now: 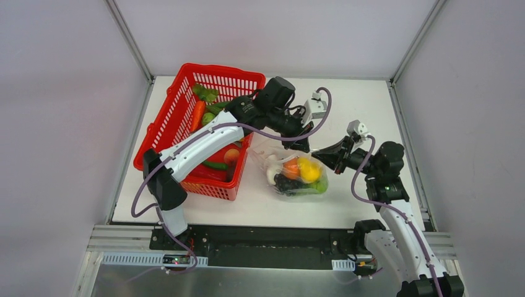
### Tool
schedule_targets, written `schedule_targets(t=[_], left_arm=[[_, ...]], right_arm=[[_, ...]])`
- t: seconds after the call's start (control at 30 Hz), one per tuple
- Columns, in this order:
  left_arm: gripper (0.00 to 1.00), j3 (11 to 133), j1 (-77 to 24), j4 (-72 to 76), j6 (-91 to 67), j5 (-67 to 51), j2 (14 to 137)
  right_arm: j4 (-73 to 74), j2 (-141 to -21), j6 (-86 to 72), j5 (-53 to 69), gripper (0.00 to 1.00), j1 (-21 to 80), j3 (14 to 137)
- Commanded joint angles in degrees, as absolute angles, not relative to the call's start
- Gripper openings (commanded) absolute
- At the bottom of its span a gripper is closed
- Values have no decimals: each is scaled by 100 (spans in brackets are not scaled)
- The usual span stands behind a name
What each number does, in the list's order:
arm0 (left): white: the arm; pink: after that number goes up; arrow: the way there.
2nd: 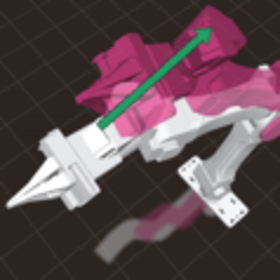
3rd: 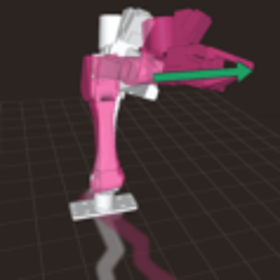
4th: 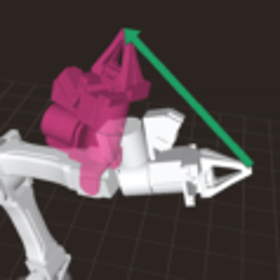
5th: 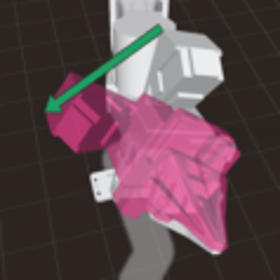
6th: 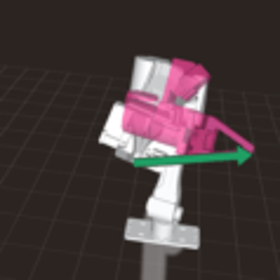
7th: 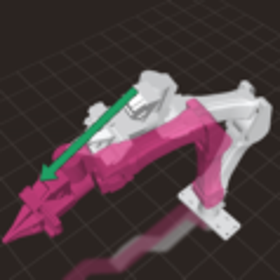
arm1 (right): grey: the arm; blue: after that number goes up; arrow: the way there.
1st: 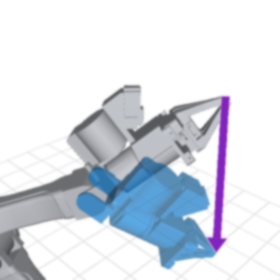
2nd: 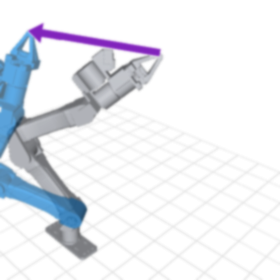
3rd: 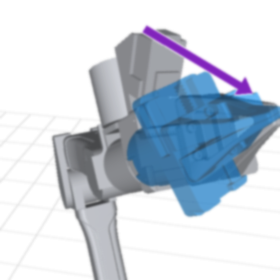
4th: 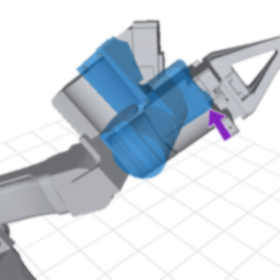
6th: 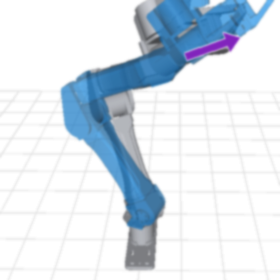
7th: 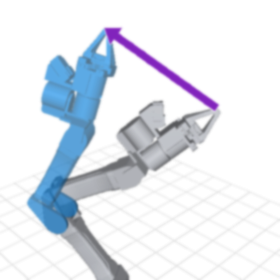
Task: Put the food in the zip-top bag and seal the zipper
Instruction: Zip the zipper food storage bag at the center of the board.
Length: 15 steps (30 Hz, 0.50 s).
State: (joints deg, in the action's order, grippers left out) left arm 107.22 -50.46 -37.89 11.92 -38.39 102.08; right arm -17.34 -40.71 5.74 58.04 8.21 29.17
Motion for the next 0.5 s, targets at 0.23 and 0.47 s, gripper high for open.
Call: schedule_targets(t=[0.23,0.47], left_arm=[[0,10444,-4845,-4042,1199,-3829,9680],[0,11069,-5003,-4212,1230,-4167,9926]], right_arm=[[-2060,-3924,567,6097,5,795,3069],[-1393,-4193,847,6361,65,805,3483]])
